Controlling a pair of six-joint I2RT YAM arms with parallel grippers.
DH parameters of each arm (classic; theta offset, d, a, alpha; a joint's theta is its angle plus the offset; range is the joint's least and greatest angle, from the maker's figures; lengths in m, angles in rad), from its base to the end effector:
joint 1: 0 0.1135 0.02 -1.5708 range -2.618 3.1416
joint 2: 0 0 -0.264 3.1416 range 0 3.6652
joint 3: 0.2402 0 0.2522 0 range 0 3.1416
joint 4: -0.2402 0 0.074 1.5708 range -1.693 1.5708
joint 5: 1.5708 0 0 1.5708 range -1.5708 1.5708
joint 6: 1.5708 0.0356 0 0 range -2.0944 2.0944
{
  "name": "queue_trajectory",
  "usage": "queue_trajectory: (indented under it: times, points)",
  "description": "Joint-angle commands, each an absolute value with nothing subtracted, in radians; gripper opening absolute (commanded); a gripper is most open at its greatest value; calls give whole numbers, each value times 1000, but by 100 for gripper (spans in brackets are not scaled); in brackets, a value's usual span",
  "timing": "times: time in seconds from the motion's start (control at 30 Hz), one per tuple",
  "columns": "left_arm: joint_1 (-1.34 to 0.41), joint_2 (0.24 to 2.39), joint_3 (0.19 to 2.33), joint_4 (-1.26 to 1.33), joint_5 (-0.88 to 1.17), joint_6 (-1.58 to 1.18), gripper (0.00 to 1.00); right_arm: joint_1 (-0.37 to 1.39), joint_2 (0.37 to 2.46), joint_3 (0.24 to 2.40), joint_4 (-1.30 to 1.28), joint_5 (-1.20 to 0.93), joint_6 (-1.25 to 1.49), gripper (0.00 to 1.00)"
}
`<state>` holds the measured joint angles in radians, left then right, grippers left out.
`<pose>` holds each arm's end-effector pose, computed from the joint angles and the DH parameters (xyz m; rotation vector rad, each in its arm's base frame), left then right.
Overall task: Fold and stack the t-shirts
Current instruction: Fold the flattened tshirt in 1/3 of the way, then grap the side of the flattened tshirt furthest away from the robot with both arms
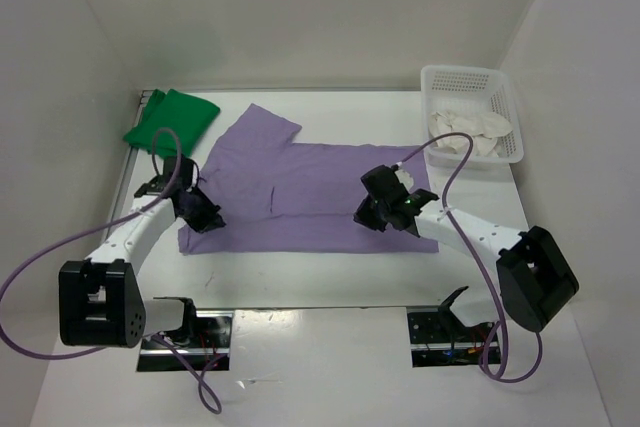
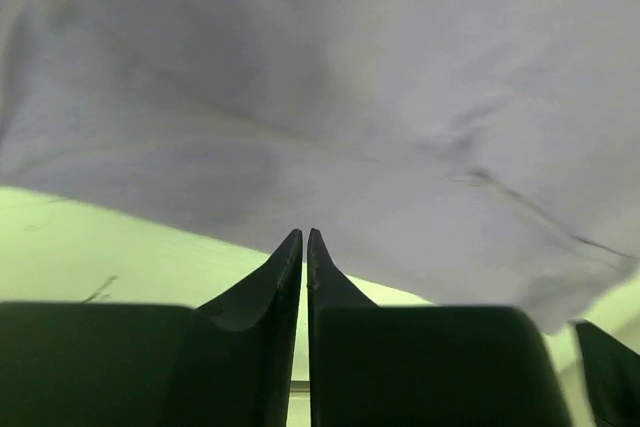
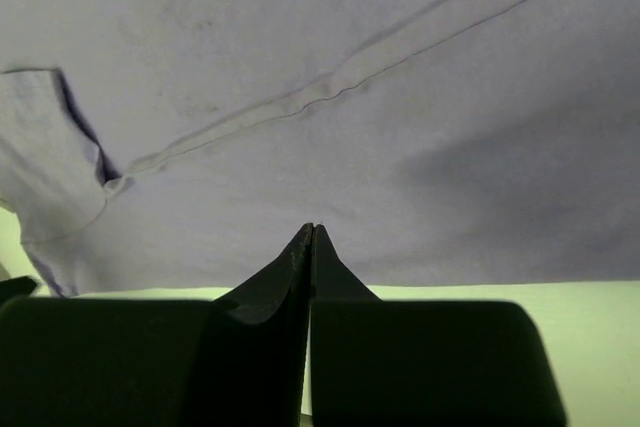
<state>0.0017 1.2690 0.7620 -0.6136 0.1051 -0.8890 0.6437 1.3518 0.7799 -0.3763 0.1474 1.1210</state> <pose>0.2324 -0.0033 0.2006 -1.1554 2.4976 -0.4012 0.2149 0.1547 0.2003 0.6713 2.4993 0.5215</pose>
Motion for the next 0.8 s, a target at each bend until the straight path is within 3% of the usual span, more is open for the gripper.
queue_trajectory:
  times: [0.0, 0.37, 0.53, 0.7, 0.77]
  points:
    - [3, 1262, 885, -590, 176, -856, 11, 649, 1325, 850, -408, 210, 1108, 1]
    - [-124, 1679, 1405, -229, -80, -619, 8, 588, 1491, 1066, -377, 176, 1054, 1]
    - [-124, 1962, 1649, -186, -150, -485, 22, 577, 1513, 1115, -336, 156, 1054, 1]
    - [-124, 2242, 1946, -250, -192, -425, 52, 577, 1543, 1164, -313, 120, 1054, 1]
    - [-124, 2319, 2116, -296, -202, -425, 57, 577, 1552, 1173, -313, 106, 1043, 1]
